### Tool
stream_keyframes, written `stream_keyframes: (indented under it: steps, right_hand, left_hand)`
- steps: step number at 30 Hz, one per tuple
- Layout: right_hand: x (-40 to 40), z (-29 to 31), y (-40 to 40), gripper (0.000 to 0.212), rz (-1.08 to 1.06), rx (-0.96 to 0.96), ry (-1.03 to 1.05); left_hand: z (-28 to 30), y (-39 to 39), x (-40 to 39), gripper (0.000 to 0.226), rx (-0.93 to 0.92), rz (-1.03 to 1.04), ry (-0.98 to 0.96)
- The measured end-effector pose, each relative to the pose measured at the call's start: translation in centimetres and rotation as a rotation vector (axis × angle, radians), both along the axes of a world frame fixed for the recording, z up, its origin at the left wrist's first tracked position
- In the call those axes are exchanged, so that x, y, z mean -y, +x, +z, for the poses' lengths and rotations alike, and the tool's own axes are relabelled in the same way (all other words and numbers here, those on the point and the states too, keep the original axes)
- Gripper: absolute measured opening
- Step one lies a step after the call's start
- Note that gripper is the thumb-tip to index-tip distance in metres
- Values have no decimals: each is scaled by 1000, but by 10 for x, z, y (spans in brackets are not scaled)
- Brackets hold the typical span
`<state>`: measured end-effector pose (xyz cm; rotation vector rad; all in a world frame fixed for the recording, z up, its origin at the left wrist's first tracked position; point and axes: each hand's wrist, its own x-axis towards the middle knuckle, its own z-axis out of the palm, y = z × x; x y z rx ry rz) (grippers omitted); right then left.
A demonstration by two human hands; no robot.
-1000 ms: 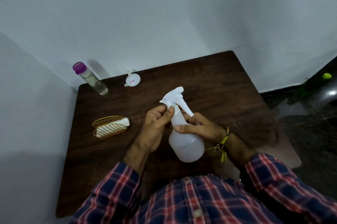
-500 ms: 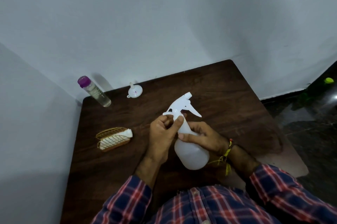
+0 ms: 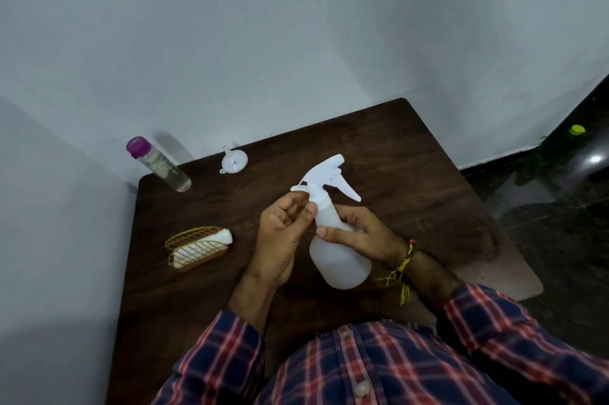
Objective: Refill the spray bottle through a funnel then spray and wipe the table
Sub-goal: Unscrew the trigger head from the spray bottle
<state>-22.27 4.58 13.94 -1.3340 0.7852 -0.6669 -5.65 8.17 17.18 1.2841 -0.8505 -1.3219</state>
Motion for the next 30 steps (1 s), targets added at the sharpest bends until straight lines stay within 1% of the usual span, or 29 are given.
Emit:
stream_keyframes:
  steps: [3, 6, 8, 10, 13, 14, 16, 19, 21, 23, 26, 28, 30]
  right_hand:
    - [-3, -1, 1, 31, 27, -3, 4]
    - [-3, 0, 2, 30, 50, -16, 23]
    - [-3, 1, 2, 20, 64, -9, 54]
    - [-4, 3, 4, 15, 81, -8, 62]
    - [-4, 2, 7, 14, 89, -39, 34]
    - [-5, 3, 6, 14, 83, -42, 42]
    - [-5, 3, 3, 20, 67, -54, 48]
    - [-8, 2, 0, 22, 65, -56, 31]
    - [-10, -1, 2, 24, 75, -41, 29]
    - [-10, -3, 1, 25, 63, -38, 43]
    - [-9, -5, -2, 28, 58, -43, 50]
    - [-11, -5, -1, 25, 70, -45, 28]
    - [-13, -6, 1, 22, 77, -49, 6]
  left_hand:
    - [4, -6, -3, 34, 25, 33, -16]
    - [4, 1, -6, 30, -18, -50, -16]
    - [3, 6, -7, 30, -26, -97, -15]
    - [5, 6, -8, 32, 8, -57, -31]
    - [11, 1, -10, 39, -1, -13, -26]
    - [12, 1, -10, 38, -34, -36, -16]
    - [13, 4, -11, 31, -62, -88, -1]
    - [11, 2, -11, 32, 9, -54, -25]
    - [11, -2, -12, 36, -2, -23, -42]
    - [10, 0, -13, 39, -55, -65, -13]
    - [8, 5, -14, 31, -67, -136, 19]
    - [7, 3, -15, 32, -44, -97, 5]
    - [8, 0, -16, 38, -59, -73, -5]
